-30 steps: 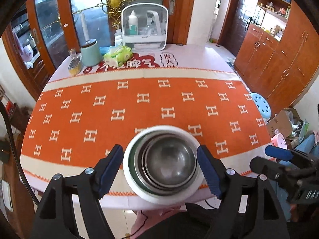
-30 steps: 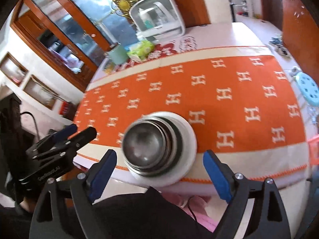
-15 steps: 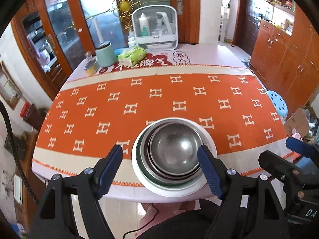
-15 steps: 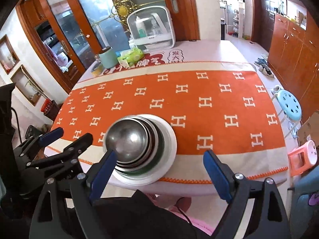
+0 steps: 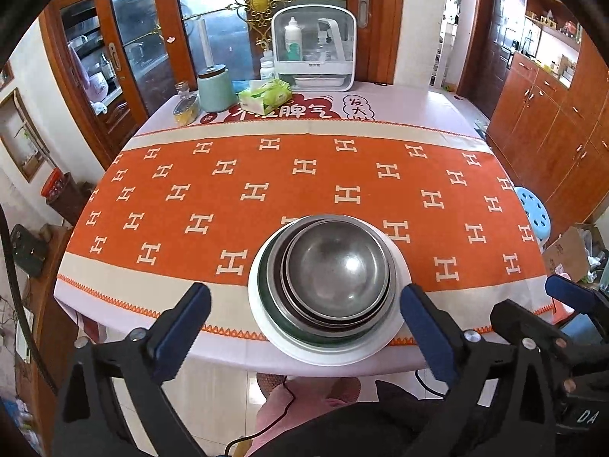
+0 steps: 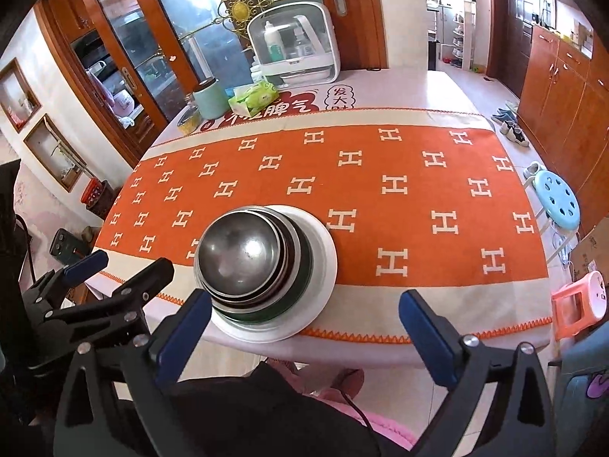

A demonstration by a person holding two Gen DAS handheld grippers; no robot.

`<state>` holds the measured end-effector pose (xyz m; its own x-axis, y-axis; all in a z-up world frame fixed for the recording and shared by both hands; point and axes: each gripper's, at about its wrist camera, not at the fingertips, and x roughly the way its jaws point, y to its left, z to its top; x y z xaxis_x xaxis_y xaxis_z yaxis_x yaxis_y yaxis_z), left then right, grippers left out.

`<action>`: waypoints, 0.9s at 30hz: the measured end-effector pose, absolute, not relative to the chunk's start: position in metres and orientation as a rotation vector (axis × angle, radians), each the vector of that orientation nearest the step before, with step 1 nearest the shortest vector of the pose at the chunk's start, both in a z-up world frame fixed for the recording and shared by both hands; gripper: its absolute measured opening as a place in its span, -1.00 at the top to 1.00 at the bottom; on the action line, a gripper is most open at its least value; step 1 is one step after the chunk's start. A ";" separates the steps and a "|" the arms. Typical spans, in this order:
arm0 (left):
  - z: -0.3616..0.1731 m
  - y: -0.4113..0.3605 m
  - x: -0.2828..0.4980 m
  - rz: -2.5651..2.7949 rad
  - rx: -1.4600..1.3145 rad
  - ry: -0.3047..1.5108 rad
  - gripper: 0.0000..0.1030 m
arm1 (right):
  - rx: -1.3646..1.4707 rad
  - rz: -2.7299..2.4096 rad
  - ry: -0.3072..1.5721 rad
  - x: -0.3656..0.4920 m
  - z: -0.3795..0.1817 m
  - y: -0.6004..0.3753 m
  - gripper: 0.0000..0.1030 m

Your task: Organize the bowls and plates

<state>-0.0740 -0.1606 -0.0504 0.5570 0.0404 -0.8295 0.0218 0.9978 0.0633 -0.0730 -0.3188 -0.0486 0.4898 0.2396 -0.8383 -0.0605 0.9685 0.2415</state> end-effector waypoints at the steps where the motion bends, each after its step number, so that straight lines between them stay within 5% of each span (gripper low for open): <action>1: -0.050 -0.160 -0.074 0.020 0.069 0.977 -0.98 | 0.187 0.187 1.045 -0.073 -0.049 -0.318 -0.99; 27: -0.044 -0.153 -0.075 0.081 0.075 0.961 -0.98 | 0.189 0.229 1.058 -0.070 -0.053 -0.318 -1.00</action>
